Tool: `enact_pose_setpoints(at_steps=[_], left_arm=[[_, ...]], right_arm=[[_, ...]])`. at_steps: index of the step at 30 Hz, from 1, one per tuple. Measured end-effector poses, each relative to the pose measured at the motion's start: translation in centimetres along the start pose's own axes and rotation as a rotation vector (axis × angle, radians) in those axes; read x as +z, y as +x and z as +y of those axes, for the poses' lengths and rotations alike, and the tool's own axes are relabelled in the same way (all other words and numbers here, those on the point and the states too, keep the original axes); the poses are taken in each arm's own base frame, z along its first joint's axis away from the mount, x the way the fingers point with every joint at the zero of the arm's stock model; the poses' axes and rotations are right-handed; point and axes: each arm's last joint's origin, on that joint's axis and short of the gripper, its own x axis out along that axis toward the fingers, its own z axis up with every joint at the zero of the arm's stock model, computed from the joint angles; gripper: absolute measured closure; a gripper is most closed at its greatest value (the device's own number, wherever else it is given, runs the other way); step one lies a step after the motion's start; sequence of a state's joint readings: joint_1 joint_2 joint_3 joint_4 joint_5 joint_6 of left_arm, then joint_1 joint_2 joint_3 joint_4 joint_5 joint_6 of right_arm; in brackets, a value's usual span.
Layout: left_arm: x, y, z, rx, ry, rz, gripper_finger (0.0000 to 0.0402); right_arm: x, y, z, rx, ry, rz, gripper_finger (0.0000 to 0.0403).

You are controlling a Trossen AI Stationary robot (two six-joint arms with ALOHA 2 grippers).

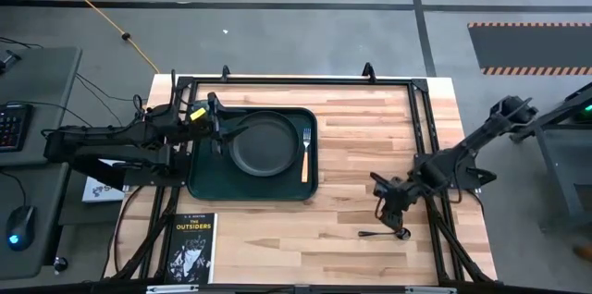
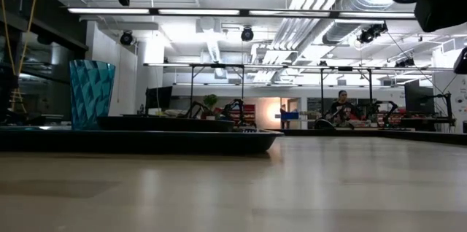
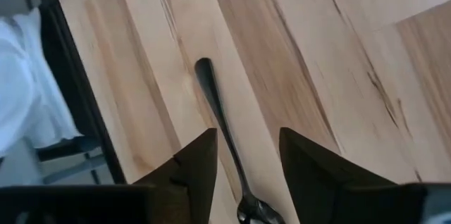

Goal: Pick and place plate/cup/fork/spoon on tray
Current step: Put the black spoon on the black tray

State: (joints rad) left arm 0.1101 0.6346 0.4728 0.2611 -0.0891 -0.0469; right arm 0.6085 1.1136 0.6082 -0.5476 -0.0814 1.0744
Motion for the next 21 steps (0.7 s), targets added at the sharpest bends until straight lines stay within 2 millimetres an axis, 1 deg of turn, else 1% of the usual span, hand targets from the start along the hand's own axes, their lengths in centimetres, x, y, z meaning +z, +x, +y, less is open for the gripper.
enact_pose_setpoints(at_steps=[6,11,16,21], left_arm=[[0.0,0.0,0.0,0.0,0.007,0.0,0.02],[0.0,0.0,0.0,0.0,0.016,-0.001,0.02],[0.1,0.0,0.0,0.0,0.017,-0.013,0.02],[0.2,0.0,0.0,-0.001,0.016,-0.024,0.02]], right_arm=[[-0.1,1.3,1.8,-0.065,-0.083,-0.003,0.0265],[-0.1,2.9,2.9,-0.126,-0.125,0.061,0.0265],[-0.6,4.2,3.2,-0.228,-0.136,0.143,0.0265],[-1.3,5.7,3.7,-0.216,-0.109,0.187,0.0265]])
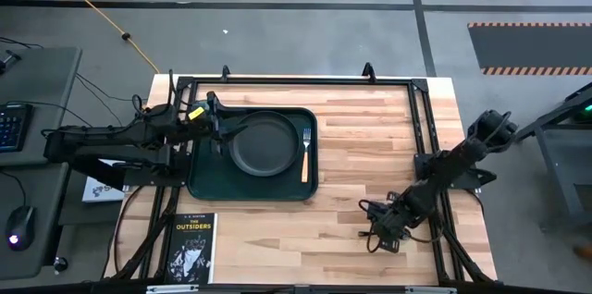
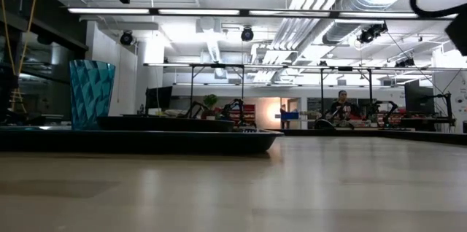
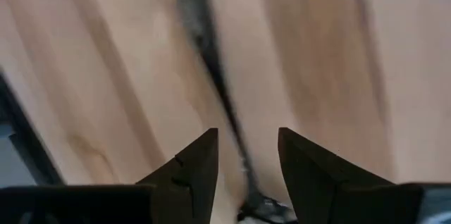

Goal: Pick and place plate/cup/fork/spoon on tray
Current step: Put the black spoon on the black tray

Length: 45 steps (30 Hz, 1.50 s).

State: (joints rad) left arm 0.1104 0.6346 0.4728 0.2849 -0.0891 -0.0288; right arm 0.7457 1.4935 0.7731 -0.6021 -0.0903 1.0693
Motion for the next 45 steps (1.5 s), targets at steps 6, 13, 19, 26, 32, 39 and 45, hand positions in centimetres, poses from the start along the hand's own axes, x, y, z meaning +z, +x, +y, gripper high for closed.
enact_pose_setpoints(at_steps=[6,13,19,26,32,39,45], left_arm=[[0.0,0.0,0.0,0.0,0.0,-0.001,0.02],[0.0,0.0,0.0,0.0,-0.004,-0.001,0.02],[0.0,0.0,0.0,0.0,-0.004,-0.001,0.02],[0.1,0.0,0.0,-0.001,0.004,-0.007,0.02],[0.1,0.0,0.0,-0.001,0.004,-0.012,0.02],[0.1,0.0,0.0,-0.002,-0.022,-0.011,0.02],[0.1,0.0,0.0,-0.002,-0.023,-0.011,0.02]], right_arm=[[-0.8,0.6,0.8,0.012,0.014,-0.006,0.0265],[-2.0,1.4,1.2,-0.025,0.07,0.004,0.0265],[-2.5,3.0,1.4,-0.087,0.043,0.026,0.0265],[-2.6,3.5,1.1,-0.147,0.011,0.006,0.0271],[-2.7,3.5,0.9,-0.167,-0.029,0.006,0.032],[-2.6,3.4,0.8,-0.18,-0.071,-0.009,0.0393],[-2.2,3.3,0.7,-0.186,-0.117,-0.026,0.0396]])
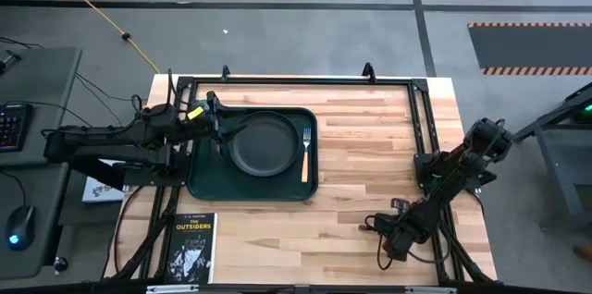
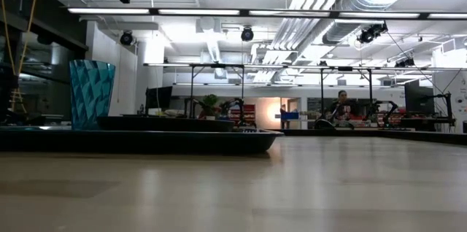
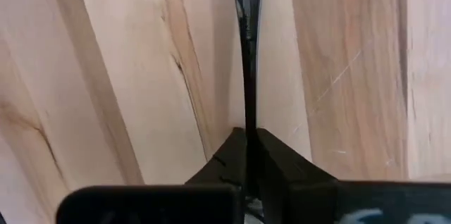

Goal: Pick and place plate/cup/fork/spoon on tray
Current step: Put the black spoon on the black tray

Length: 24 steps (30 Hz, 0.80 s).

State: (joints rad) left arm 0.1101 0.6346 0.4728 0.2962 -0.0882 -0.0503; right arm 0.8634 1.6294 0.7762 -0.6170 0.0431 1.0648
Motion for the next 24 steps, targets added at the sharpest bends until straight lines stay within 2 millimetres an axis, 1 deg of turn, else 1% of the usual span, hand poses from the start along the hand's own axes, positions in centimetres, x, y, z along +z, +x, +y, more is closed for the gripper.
enact_pose_setpoints(at_steps=[2,4,6,8,11,15,18,21,24], left_arm=[[0.0,0.0,0.0,0.0,-0.001,0.0,0.02],[0.0,0.0,0.0,0.0,-0.004,0.0,0.02],[0.0,0.0,0.0,-0.001,-0.021,0.0,0.02],[0.0,0.0,0.0,-0.001,-0.027,0.0,0.02],[0.0,0.0,0.0,-0.006,-0.027,0.0,0.02],[0.0,0.0,0.0,-0.006,-0.027,0.002,0.02],[0.0,0.0,0.0,-0.007,-0.046,-0.004,0.02],[0.2,0.1,0.0,-0.008,-0.053,-0.018,0.02],[0.1,0.4,-0.1,-0.009,-0.055,-0.026,0.02]], right_arm=[[0.2,-0.3,-0.2,0.009,-0.017,-0.014,0.0397],[0.5,-0.9,-0.5,0.011,-0.018,-0.08,0.0398],[1.0,-1.7,-1.1,-0.044,-0.018,-0.207,0.04],[1.4,-2.9,-1.1,-0.04,-0.023,-0.33,0.04],[1.8,-4.5,-1.3,-0.031,-0.084,-0.443,0.0401],[3.3,-6.7,-1.6,-0.091,-0.159,-0.704,0.0402],[5.1,-8.1,-2.0,-0.199,-0.194,-0.892,0.0402],[7.5,-9.2,-2.7,-0.304,-0.196,-1.029,0.0402],[10.2,-10.3,-4.1,-0.382,-0.124,-1.136,0.0402]])
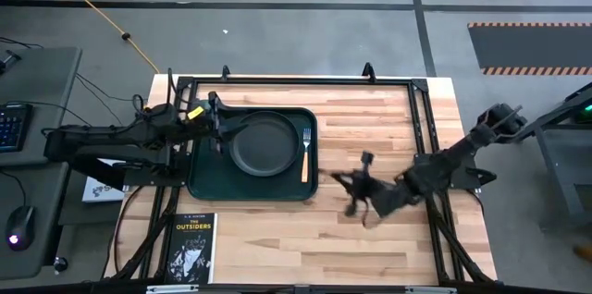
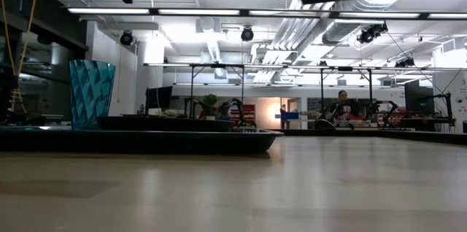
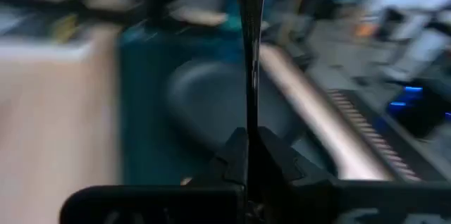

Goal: Pick and place plate/cup/fork/spoon on tray
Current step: Put the black spoon on the black tray

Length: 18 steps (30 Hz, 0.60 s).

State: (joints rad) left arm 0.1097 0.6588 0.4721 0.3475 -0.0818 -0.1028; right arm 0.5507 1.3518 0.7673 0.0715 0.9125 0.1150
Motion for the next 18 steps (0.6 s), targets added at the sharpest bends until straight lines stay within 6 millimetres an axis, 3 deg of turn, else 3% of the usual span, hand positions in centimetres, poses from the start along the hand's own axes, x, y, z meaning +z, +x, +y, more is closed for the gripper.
enact_pose_setpoints(at_steps=[5,9,18], left_arm=[[-0.7,1.4,-0.1,-0.002,-0.015,-0.001,0.02],[-1.6,3.1,-0.3,-0.04,0.045,-0.014,0.02],[-3.6,6.0,-1.5,-0.053,0.093,-0.088,0.02]], right_arm=[[1.6,4.4,-3.0,-0.234,0.089,-0.104,0.0402],[2.0,7.6,-4.9,-0.3,0.155,-0.19,0.0402],[0.7,11.7,-5.5,-0.332,0.163,-0.334,0.0403]])
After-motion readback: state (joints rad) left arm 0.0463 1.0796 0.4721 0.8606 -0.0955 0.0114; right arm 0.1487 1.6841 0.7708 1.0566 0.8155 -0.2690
